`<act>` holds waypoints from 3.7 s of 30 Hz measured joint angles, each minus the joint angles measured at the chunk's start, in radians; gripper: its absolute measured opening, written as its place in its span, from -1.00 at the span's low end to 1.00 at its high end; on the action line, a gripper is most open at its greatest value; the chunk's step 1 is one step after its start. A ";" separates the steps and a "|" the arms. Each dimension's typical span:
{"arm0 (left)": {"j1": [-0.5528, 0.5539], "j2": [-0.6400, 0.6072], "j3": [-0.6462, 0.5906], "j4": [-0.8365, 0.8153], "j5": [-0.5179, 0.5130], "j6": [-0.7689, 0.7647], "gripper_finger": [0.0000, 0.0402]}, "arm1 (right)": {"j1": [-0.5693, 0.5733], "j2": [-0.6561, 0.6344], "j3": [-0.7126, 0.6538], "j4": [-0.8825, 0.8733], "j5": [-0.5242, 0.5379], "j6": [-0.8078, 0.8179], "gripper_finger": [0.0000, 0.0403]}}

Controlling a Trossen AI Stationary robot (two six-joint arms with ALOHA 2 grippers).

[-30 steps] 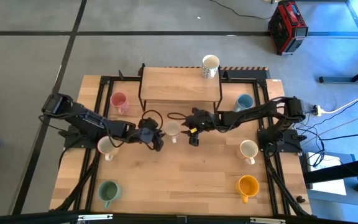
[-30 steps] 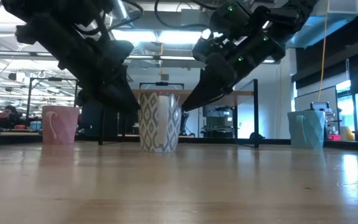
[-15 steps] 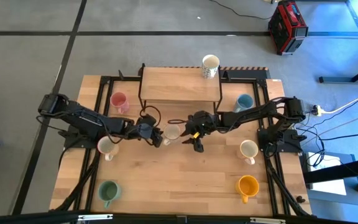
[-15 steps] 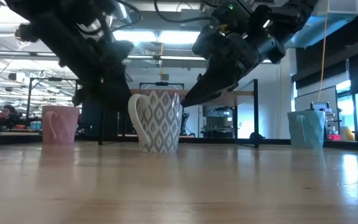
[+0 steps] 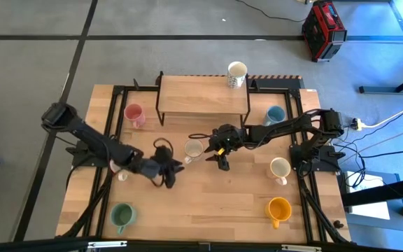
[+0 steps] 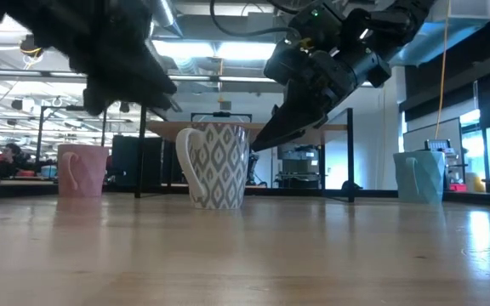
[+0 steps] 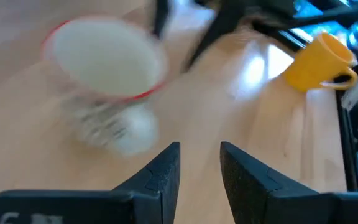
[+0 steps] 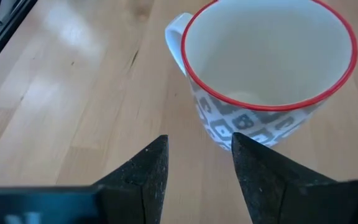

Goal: Place coffee mugs
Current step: Put the gray patterned mug on the shelf

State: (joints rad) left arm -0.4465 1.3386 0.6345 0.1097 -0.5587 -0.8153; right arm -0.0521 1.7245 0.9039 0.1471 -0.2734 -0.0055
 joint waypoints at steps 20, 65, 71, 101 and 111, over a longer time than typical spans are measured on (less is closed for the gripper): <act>0.046 0.200 0.352 -0.538 -0.057 -0.124 -0.21 | 0.000 0.000 0.000 -0.012 0.000 0.043 -0.17; 0.073 0.390 0.258 -0.311 -0.195 -0.035 -0.72 | 0.000 -0.001 0.000 -0.017 0.041 0.053 -0.17; 0.074 0.390 0.273 -0.300 -0.177 -0.035 -0.72 | 0.000 -0.037 0.000 -0.056 0.027 0.053 -0.17; 0.407 0.382 1.084 -0.754 -0.143 0.299 -0.72 | -0.001 -0.995 0.001 -0.703 0.416 0.074 -0.17; 0.459 0.612 1.410 -1.003 -0.173 0.233 -0.72 | -0.001 -1.038 0.000 -0.811 0.434 0.091 -0.17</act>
State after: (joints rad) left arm 0.0127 1.9502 2.0445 -0.8929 -0.7315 -0.5824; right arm -0.0528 0.6864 0.9043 -0.6639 0.1605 0.0854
